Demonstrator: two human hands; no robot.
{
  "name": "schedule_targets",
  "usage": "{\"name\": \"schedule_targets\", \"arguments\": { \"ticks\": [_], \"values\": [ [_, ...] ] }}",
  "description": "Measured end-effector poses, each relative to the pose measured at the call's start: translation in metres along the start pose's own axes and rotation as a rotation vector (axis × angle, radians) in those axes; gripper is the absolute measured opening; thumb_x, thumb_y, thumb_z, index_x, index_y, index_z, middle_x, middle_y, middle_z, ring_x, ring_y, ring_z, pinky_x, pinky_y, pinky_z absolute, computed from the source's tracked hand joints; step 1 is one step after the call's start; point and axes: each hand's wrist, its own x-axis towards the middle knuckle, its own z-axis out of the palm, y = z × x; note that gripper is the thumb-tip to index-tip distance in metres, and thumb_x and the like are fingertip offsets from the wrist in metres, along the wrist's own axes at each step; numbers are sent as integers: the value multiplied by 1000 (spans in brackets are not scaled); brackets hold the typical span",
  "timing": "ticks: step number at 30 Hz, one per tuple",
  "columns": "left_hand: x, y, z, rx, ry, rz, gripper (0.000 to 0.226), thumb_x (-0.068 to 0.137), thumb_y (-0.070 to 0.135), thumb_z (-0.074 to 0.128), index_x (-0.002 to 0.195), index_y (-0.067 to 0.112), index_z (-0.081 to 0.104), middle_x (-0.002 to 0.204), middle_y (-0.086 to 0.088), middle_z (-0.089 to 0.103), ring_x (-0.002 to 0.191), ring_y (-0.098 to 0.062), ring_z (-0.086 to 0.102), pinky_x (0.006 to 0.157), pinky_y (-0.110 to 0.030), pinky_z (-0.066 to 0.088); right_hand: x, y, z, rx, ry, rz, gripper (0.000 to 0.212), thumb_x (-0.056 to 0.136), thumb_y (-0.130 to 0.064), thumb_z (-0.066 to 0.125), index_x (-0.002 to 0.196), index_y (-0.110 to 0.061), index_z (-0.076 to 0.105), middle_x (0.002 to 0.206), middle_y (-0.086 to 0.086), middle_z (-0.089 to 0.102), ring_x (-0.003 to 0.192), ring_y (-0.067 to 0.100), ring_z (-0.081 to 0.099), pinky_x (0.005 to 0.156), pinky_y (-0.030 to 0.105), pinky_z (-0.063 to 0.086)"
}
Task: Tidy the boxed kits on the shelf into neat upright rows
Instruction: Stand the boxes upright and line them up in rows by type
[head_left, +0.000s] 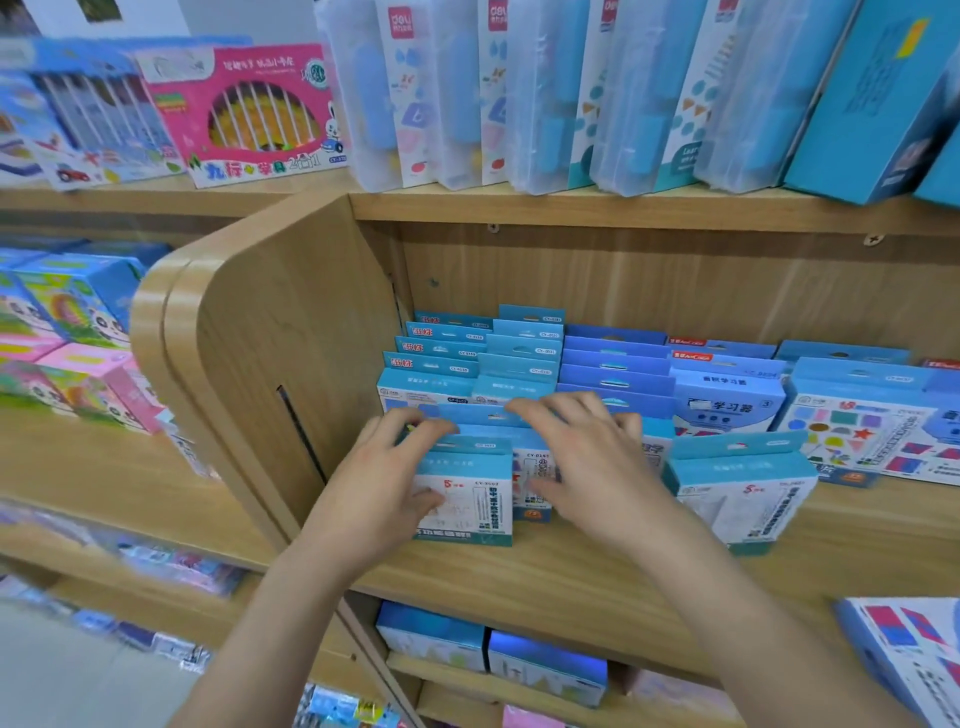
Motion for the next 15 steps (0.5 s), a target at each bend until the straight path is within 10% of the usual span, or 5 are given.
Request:
{"name": "schedule_targets", "arguments": {
  "ticks": [5,8,15],
  "values": [
    [-20,-7,5,-415,122,-141,69,66,3,83,109,46,51,120,14,44,114,-5,46,93,-7,37,-2,1,8,216,-35,34,73,87,-25,66,142,-41,21,132,-4,49,115,21,50,89,36,40],
    [-29,1,6,-735,58,-289,73,70,-2,78,114,46,46,118,11,56,107,-3,58,78,-15,52,-10,-1,15,301,-36,61,78,84,-19,70,139,-45,21,132,-4,53,108,16,56,87,33,46],
    [-37,1,7,-874,36,-374,57,67,-8,78,108,24,55,92,-1,67,86,-5,65,65,-14,51,-26,19,-33,887,438,346,50,81,-15,73,110,-42,44,85,-4,70,80,12,67,72,33,54]
  ]
}}
